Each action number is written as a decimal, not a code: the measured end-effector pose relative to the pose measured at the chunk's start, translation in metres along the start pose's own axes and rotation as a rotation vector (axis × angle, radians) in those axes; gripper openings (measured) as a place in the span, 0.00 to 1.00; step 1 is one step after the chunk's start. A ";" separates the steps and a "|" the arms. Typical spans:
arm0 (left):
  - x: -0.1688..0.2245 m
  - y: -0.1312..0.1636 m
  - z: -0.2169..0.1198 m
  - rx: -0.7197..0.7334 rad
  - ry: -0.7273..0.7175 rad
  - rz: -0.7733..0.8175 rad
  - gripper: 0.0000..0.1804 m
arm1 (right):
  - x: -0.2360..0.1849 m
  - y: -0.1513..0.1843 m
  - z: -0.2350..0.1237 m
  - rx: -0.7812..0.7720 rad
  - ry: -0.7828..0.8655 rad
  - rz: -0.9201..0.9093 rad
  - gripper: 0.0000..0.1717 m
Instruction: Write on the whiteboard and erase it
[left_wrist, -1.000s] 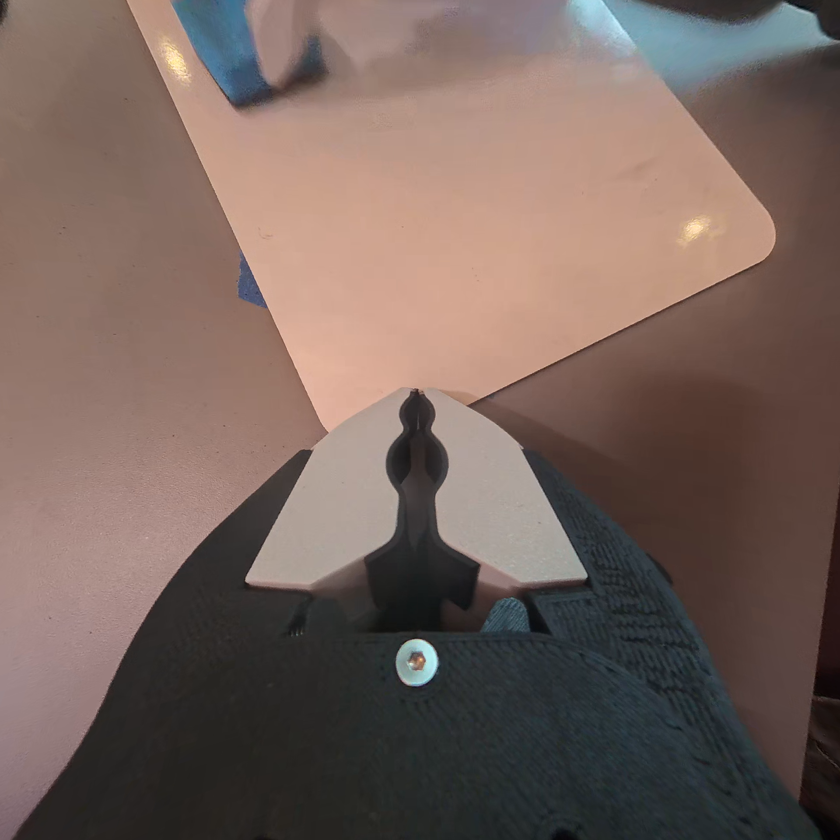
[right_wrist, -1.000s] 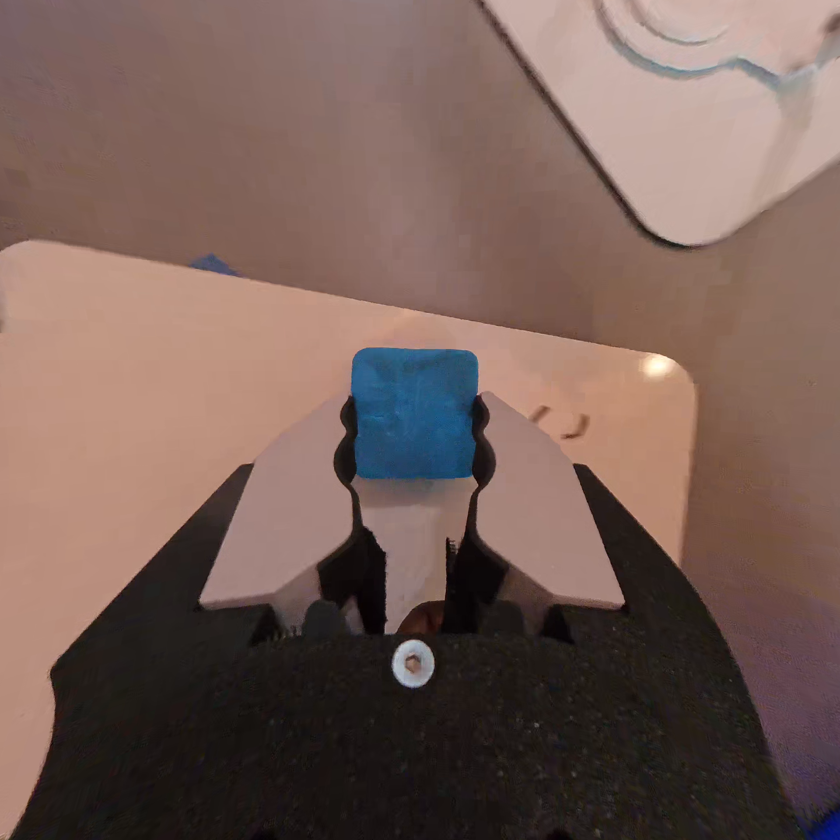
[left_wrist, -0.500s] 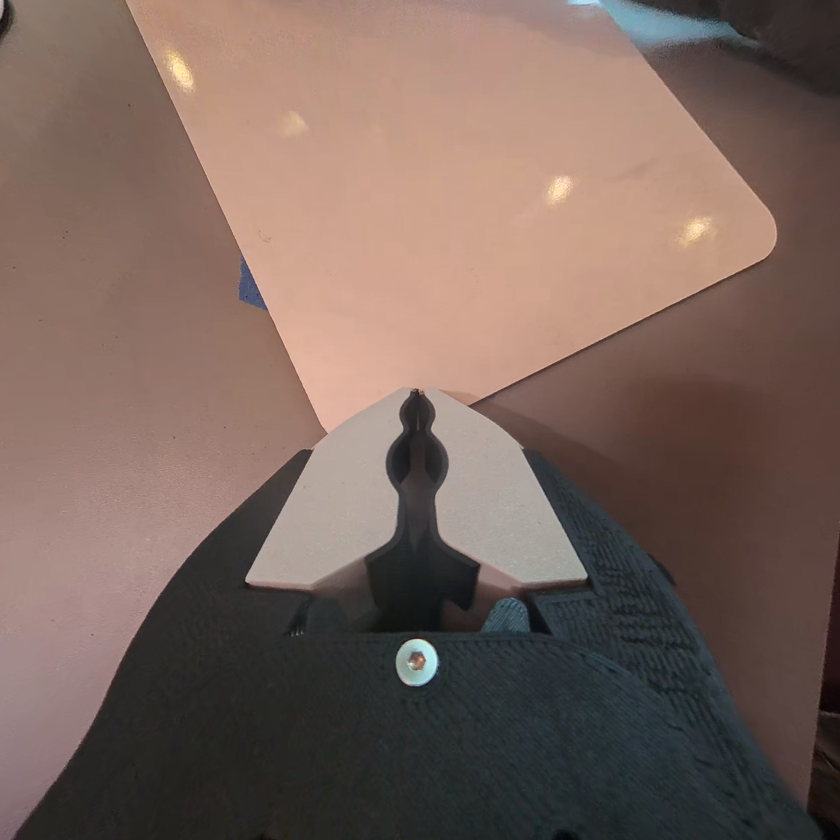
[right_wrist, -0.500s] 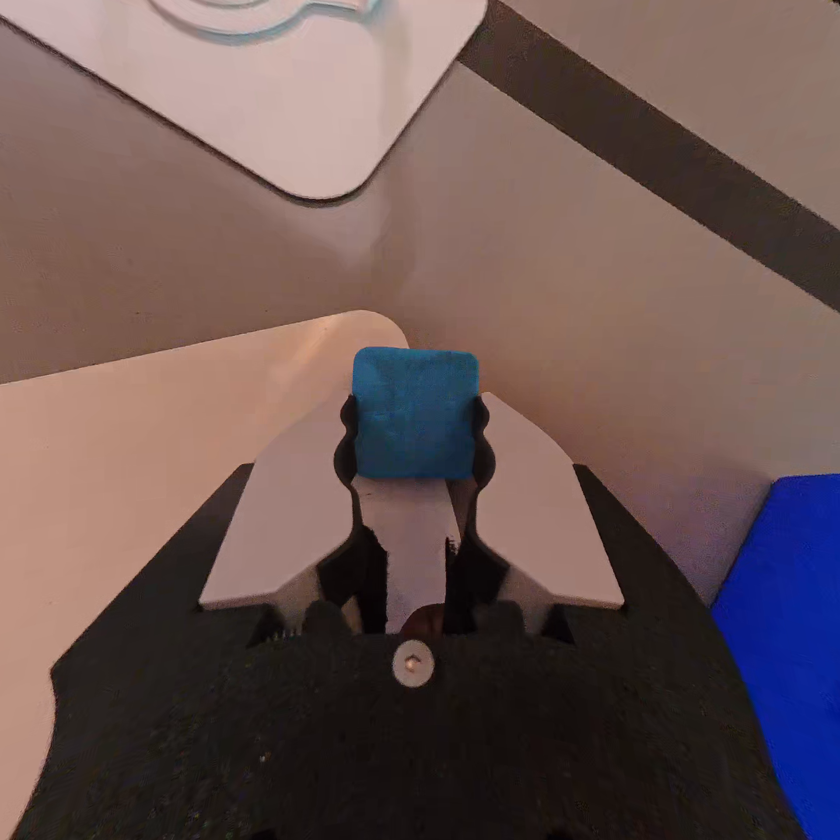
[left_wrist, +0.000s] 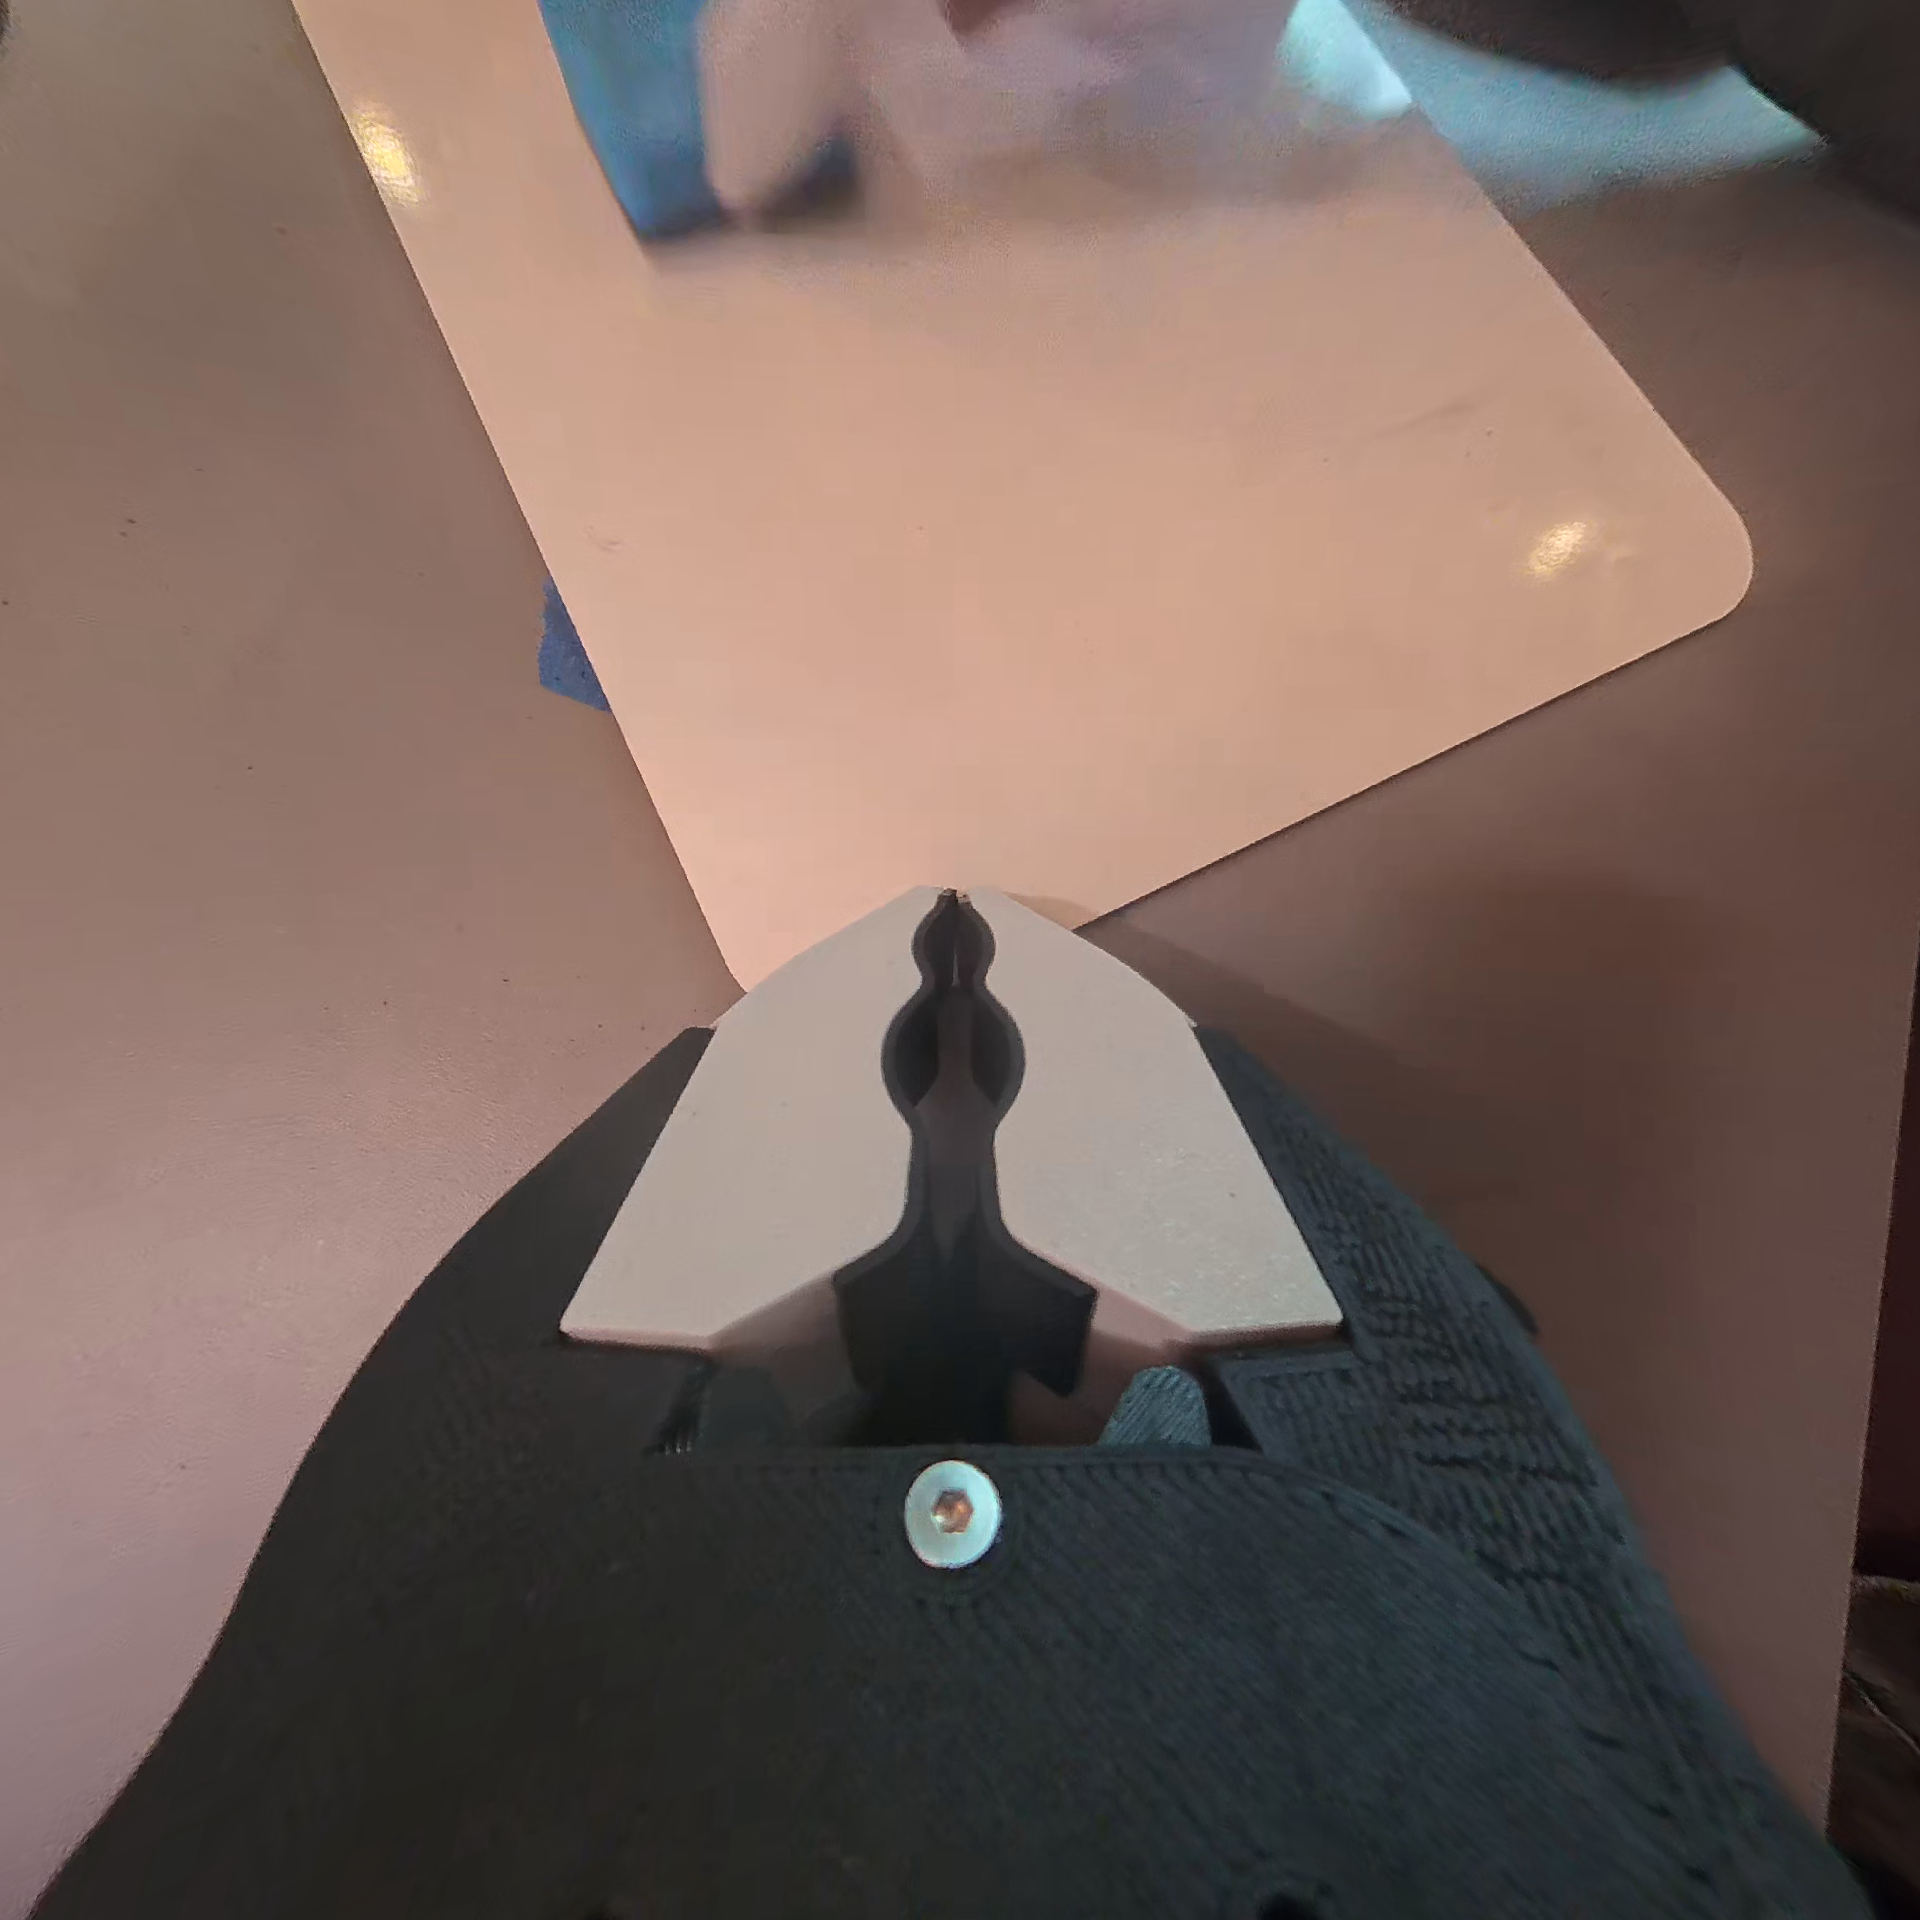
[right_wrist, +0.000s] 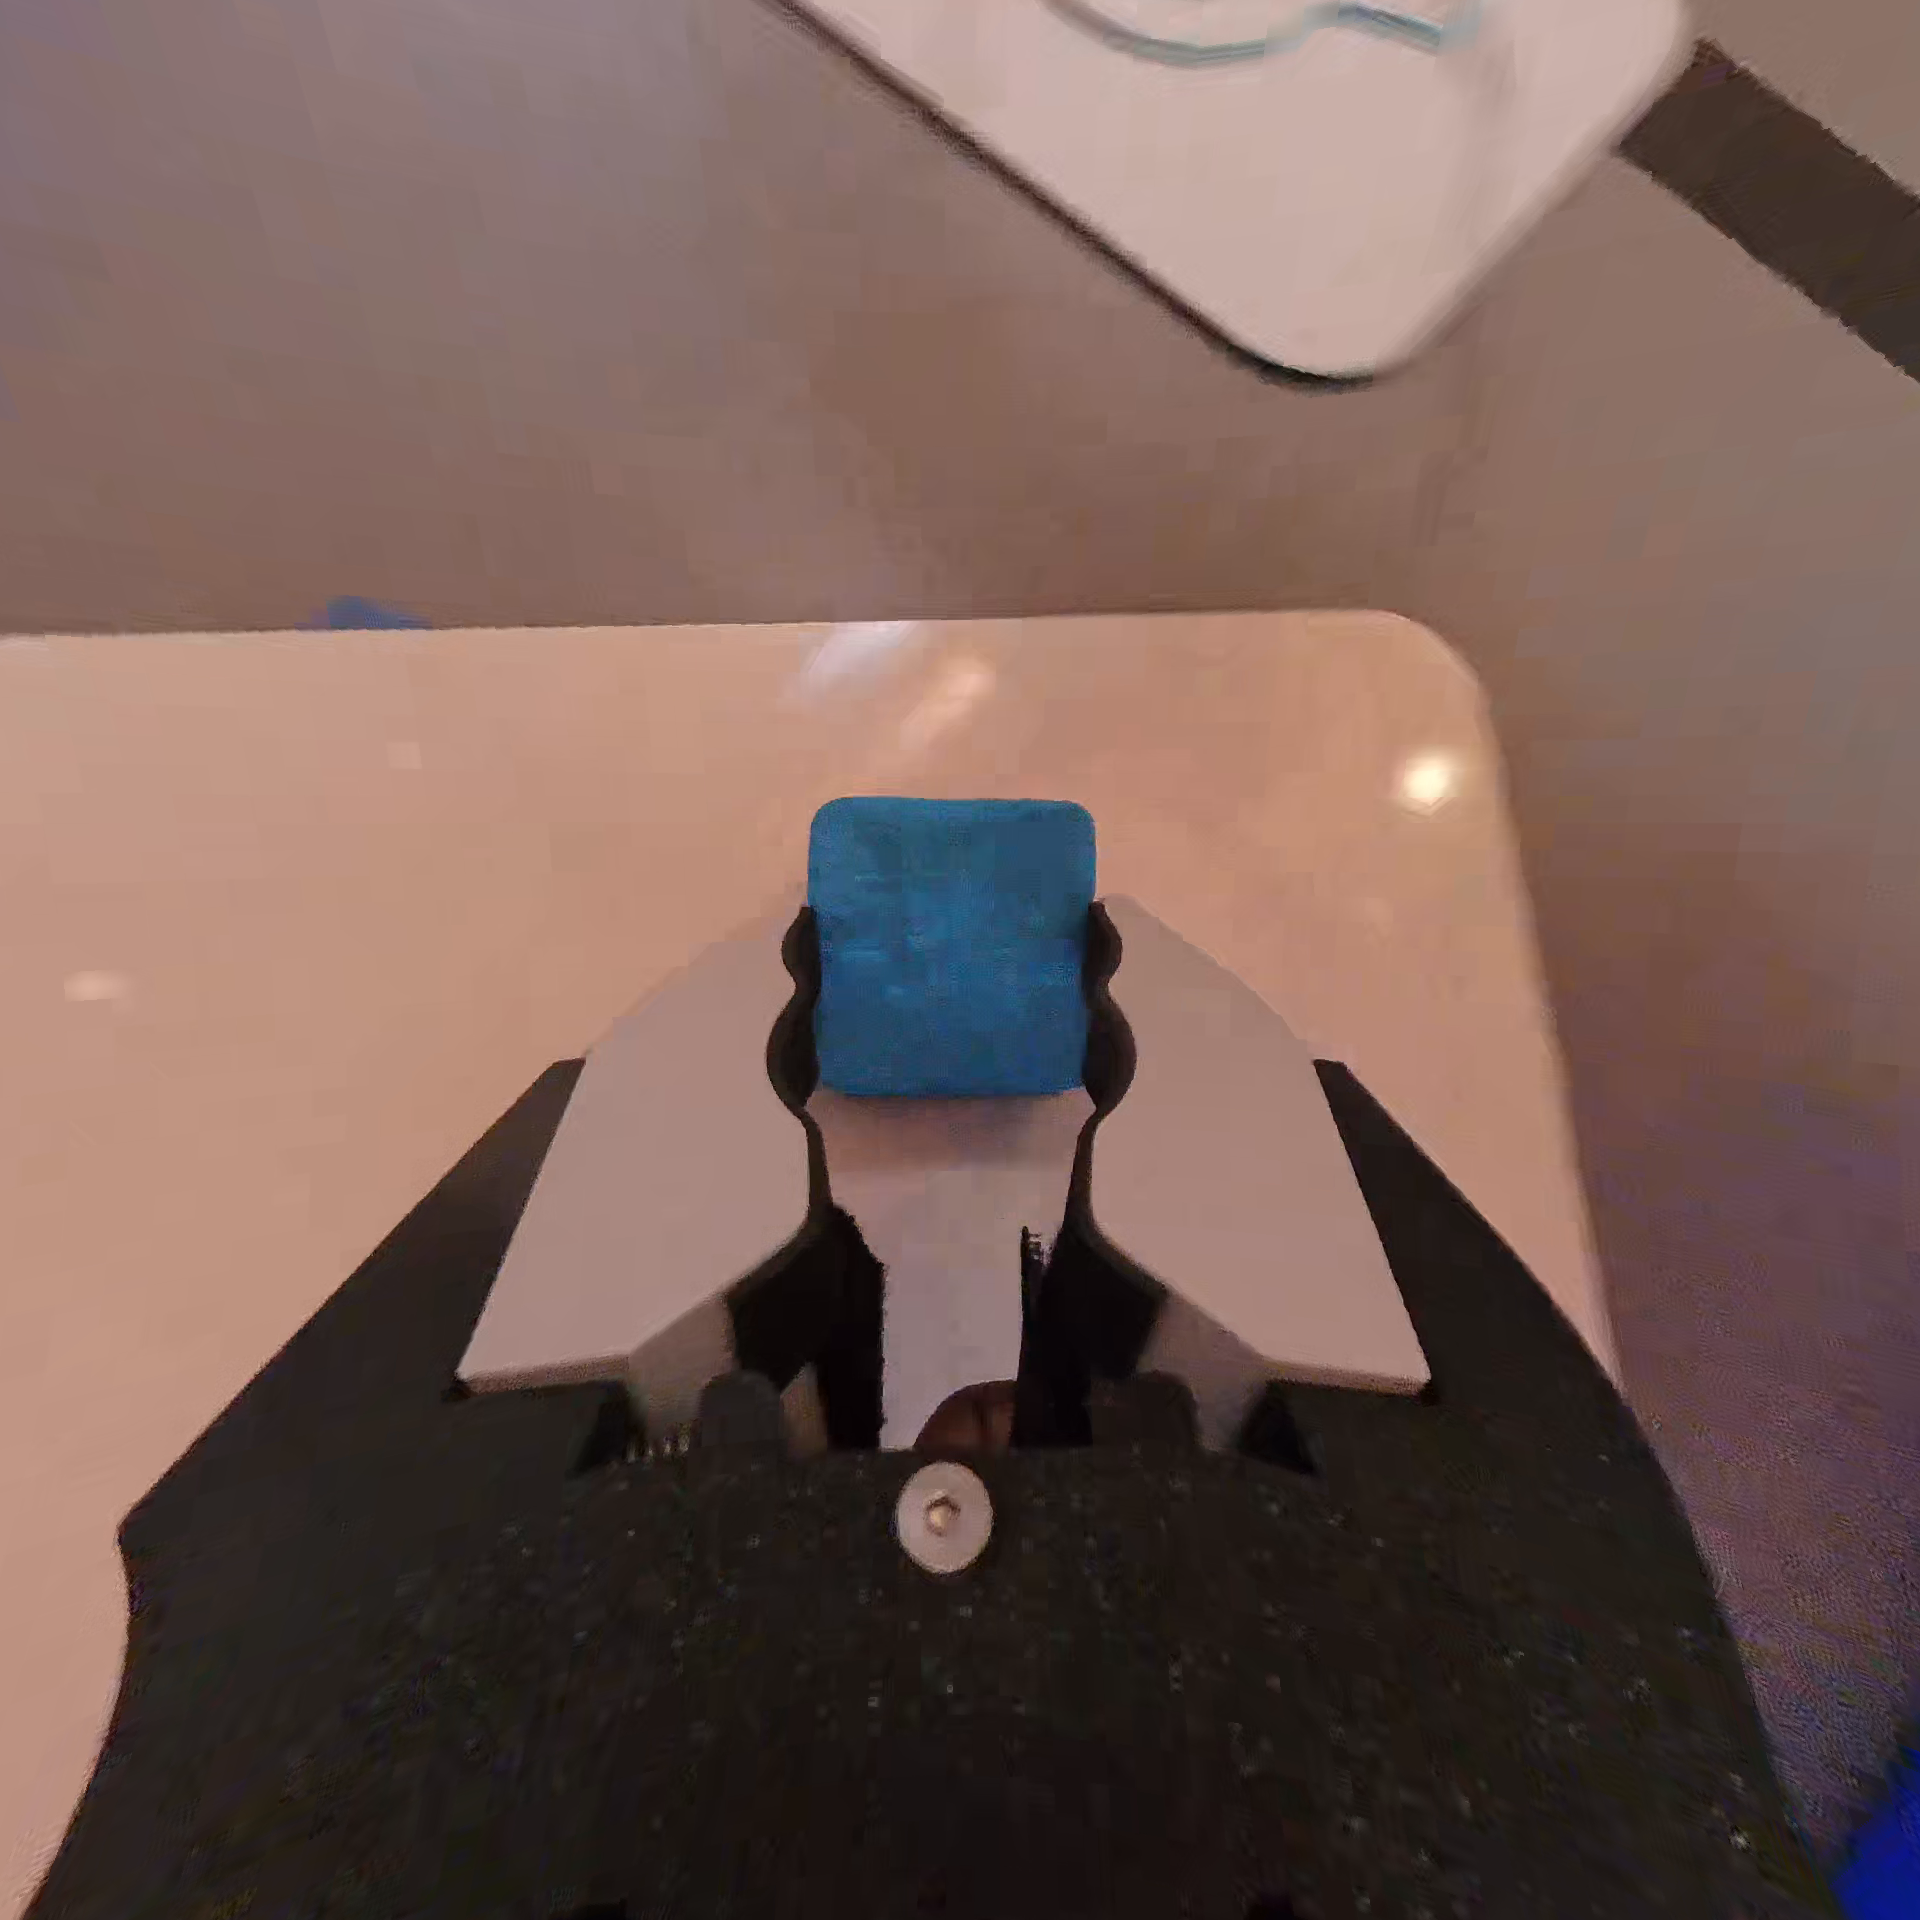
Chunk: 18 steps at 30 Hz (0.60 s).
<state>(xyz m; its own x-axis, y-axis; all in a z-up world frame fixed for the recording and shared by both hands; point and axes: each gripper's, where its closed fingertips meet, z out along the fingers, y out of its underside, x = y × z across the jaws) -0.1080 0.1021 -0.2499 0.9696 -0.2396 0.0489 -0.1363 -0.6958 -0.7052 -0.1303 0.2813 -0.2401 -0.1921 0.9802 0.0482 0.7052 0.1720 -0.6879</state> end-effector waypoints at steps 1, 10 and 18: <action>0.000 0.000 0.000 0.001 -0.001 0.001 0.00 | -0.042 -0.002 -0.001 0.012 -0.082 -0.086 0.29; 0.000 0.000 0.000 0.002 -0.003 0.006 0.00 | -0.015 0.015 -0.016 -0.011 -0.057 -0.104 0.29; 0.000 -0.001 0.001 0.009 0.011 -0.001 0.00 | -0.076 -0.025 0.017 0.015 -0.129 -0.151 0.29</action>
<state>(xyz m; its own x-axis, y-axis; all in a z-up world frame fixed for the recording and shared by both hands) -0.1072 0.1035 -0.2501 0.9675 -0.2463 0.0570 -0.1337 -0.6897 -0.7116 -0.1451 0.2013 -0.2390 -0.3815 0.9224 0.0593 0.6516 0.3139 -0.6905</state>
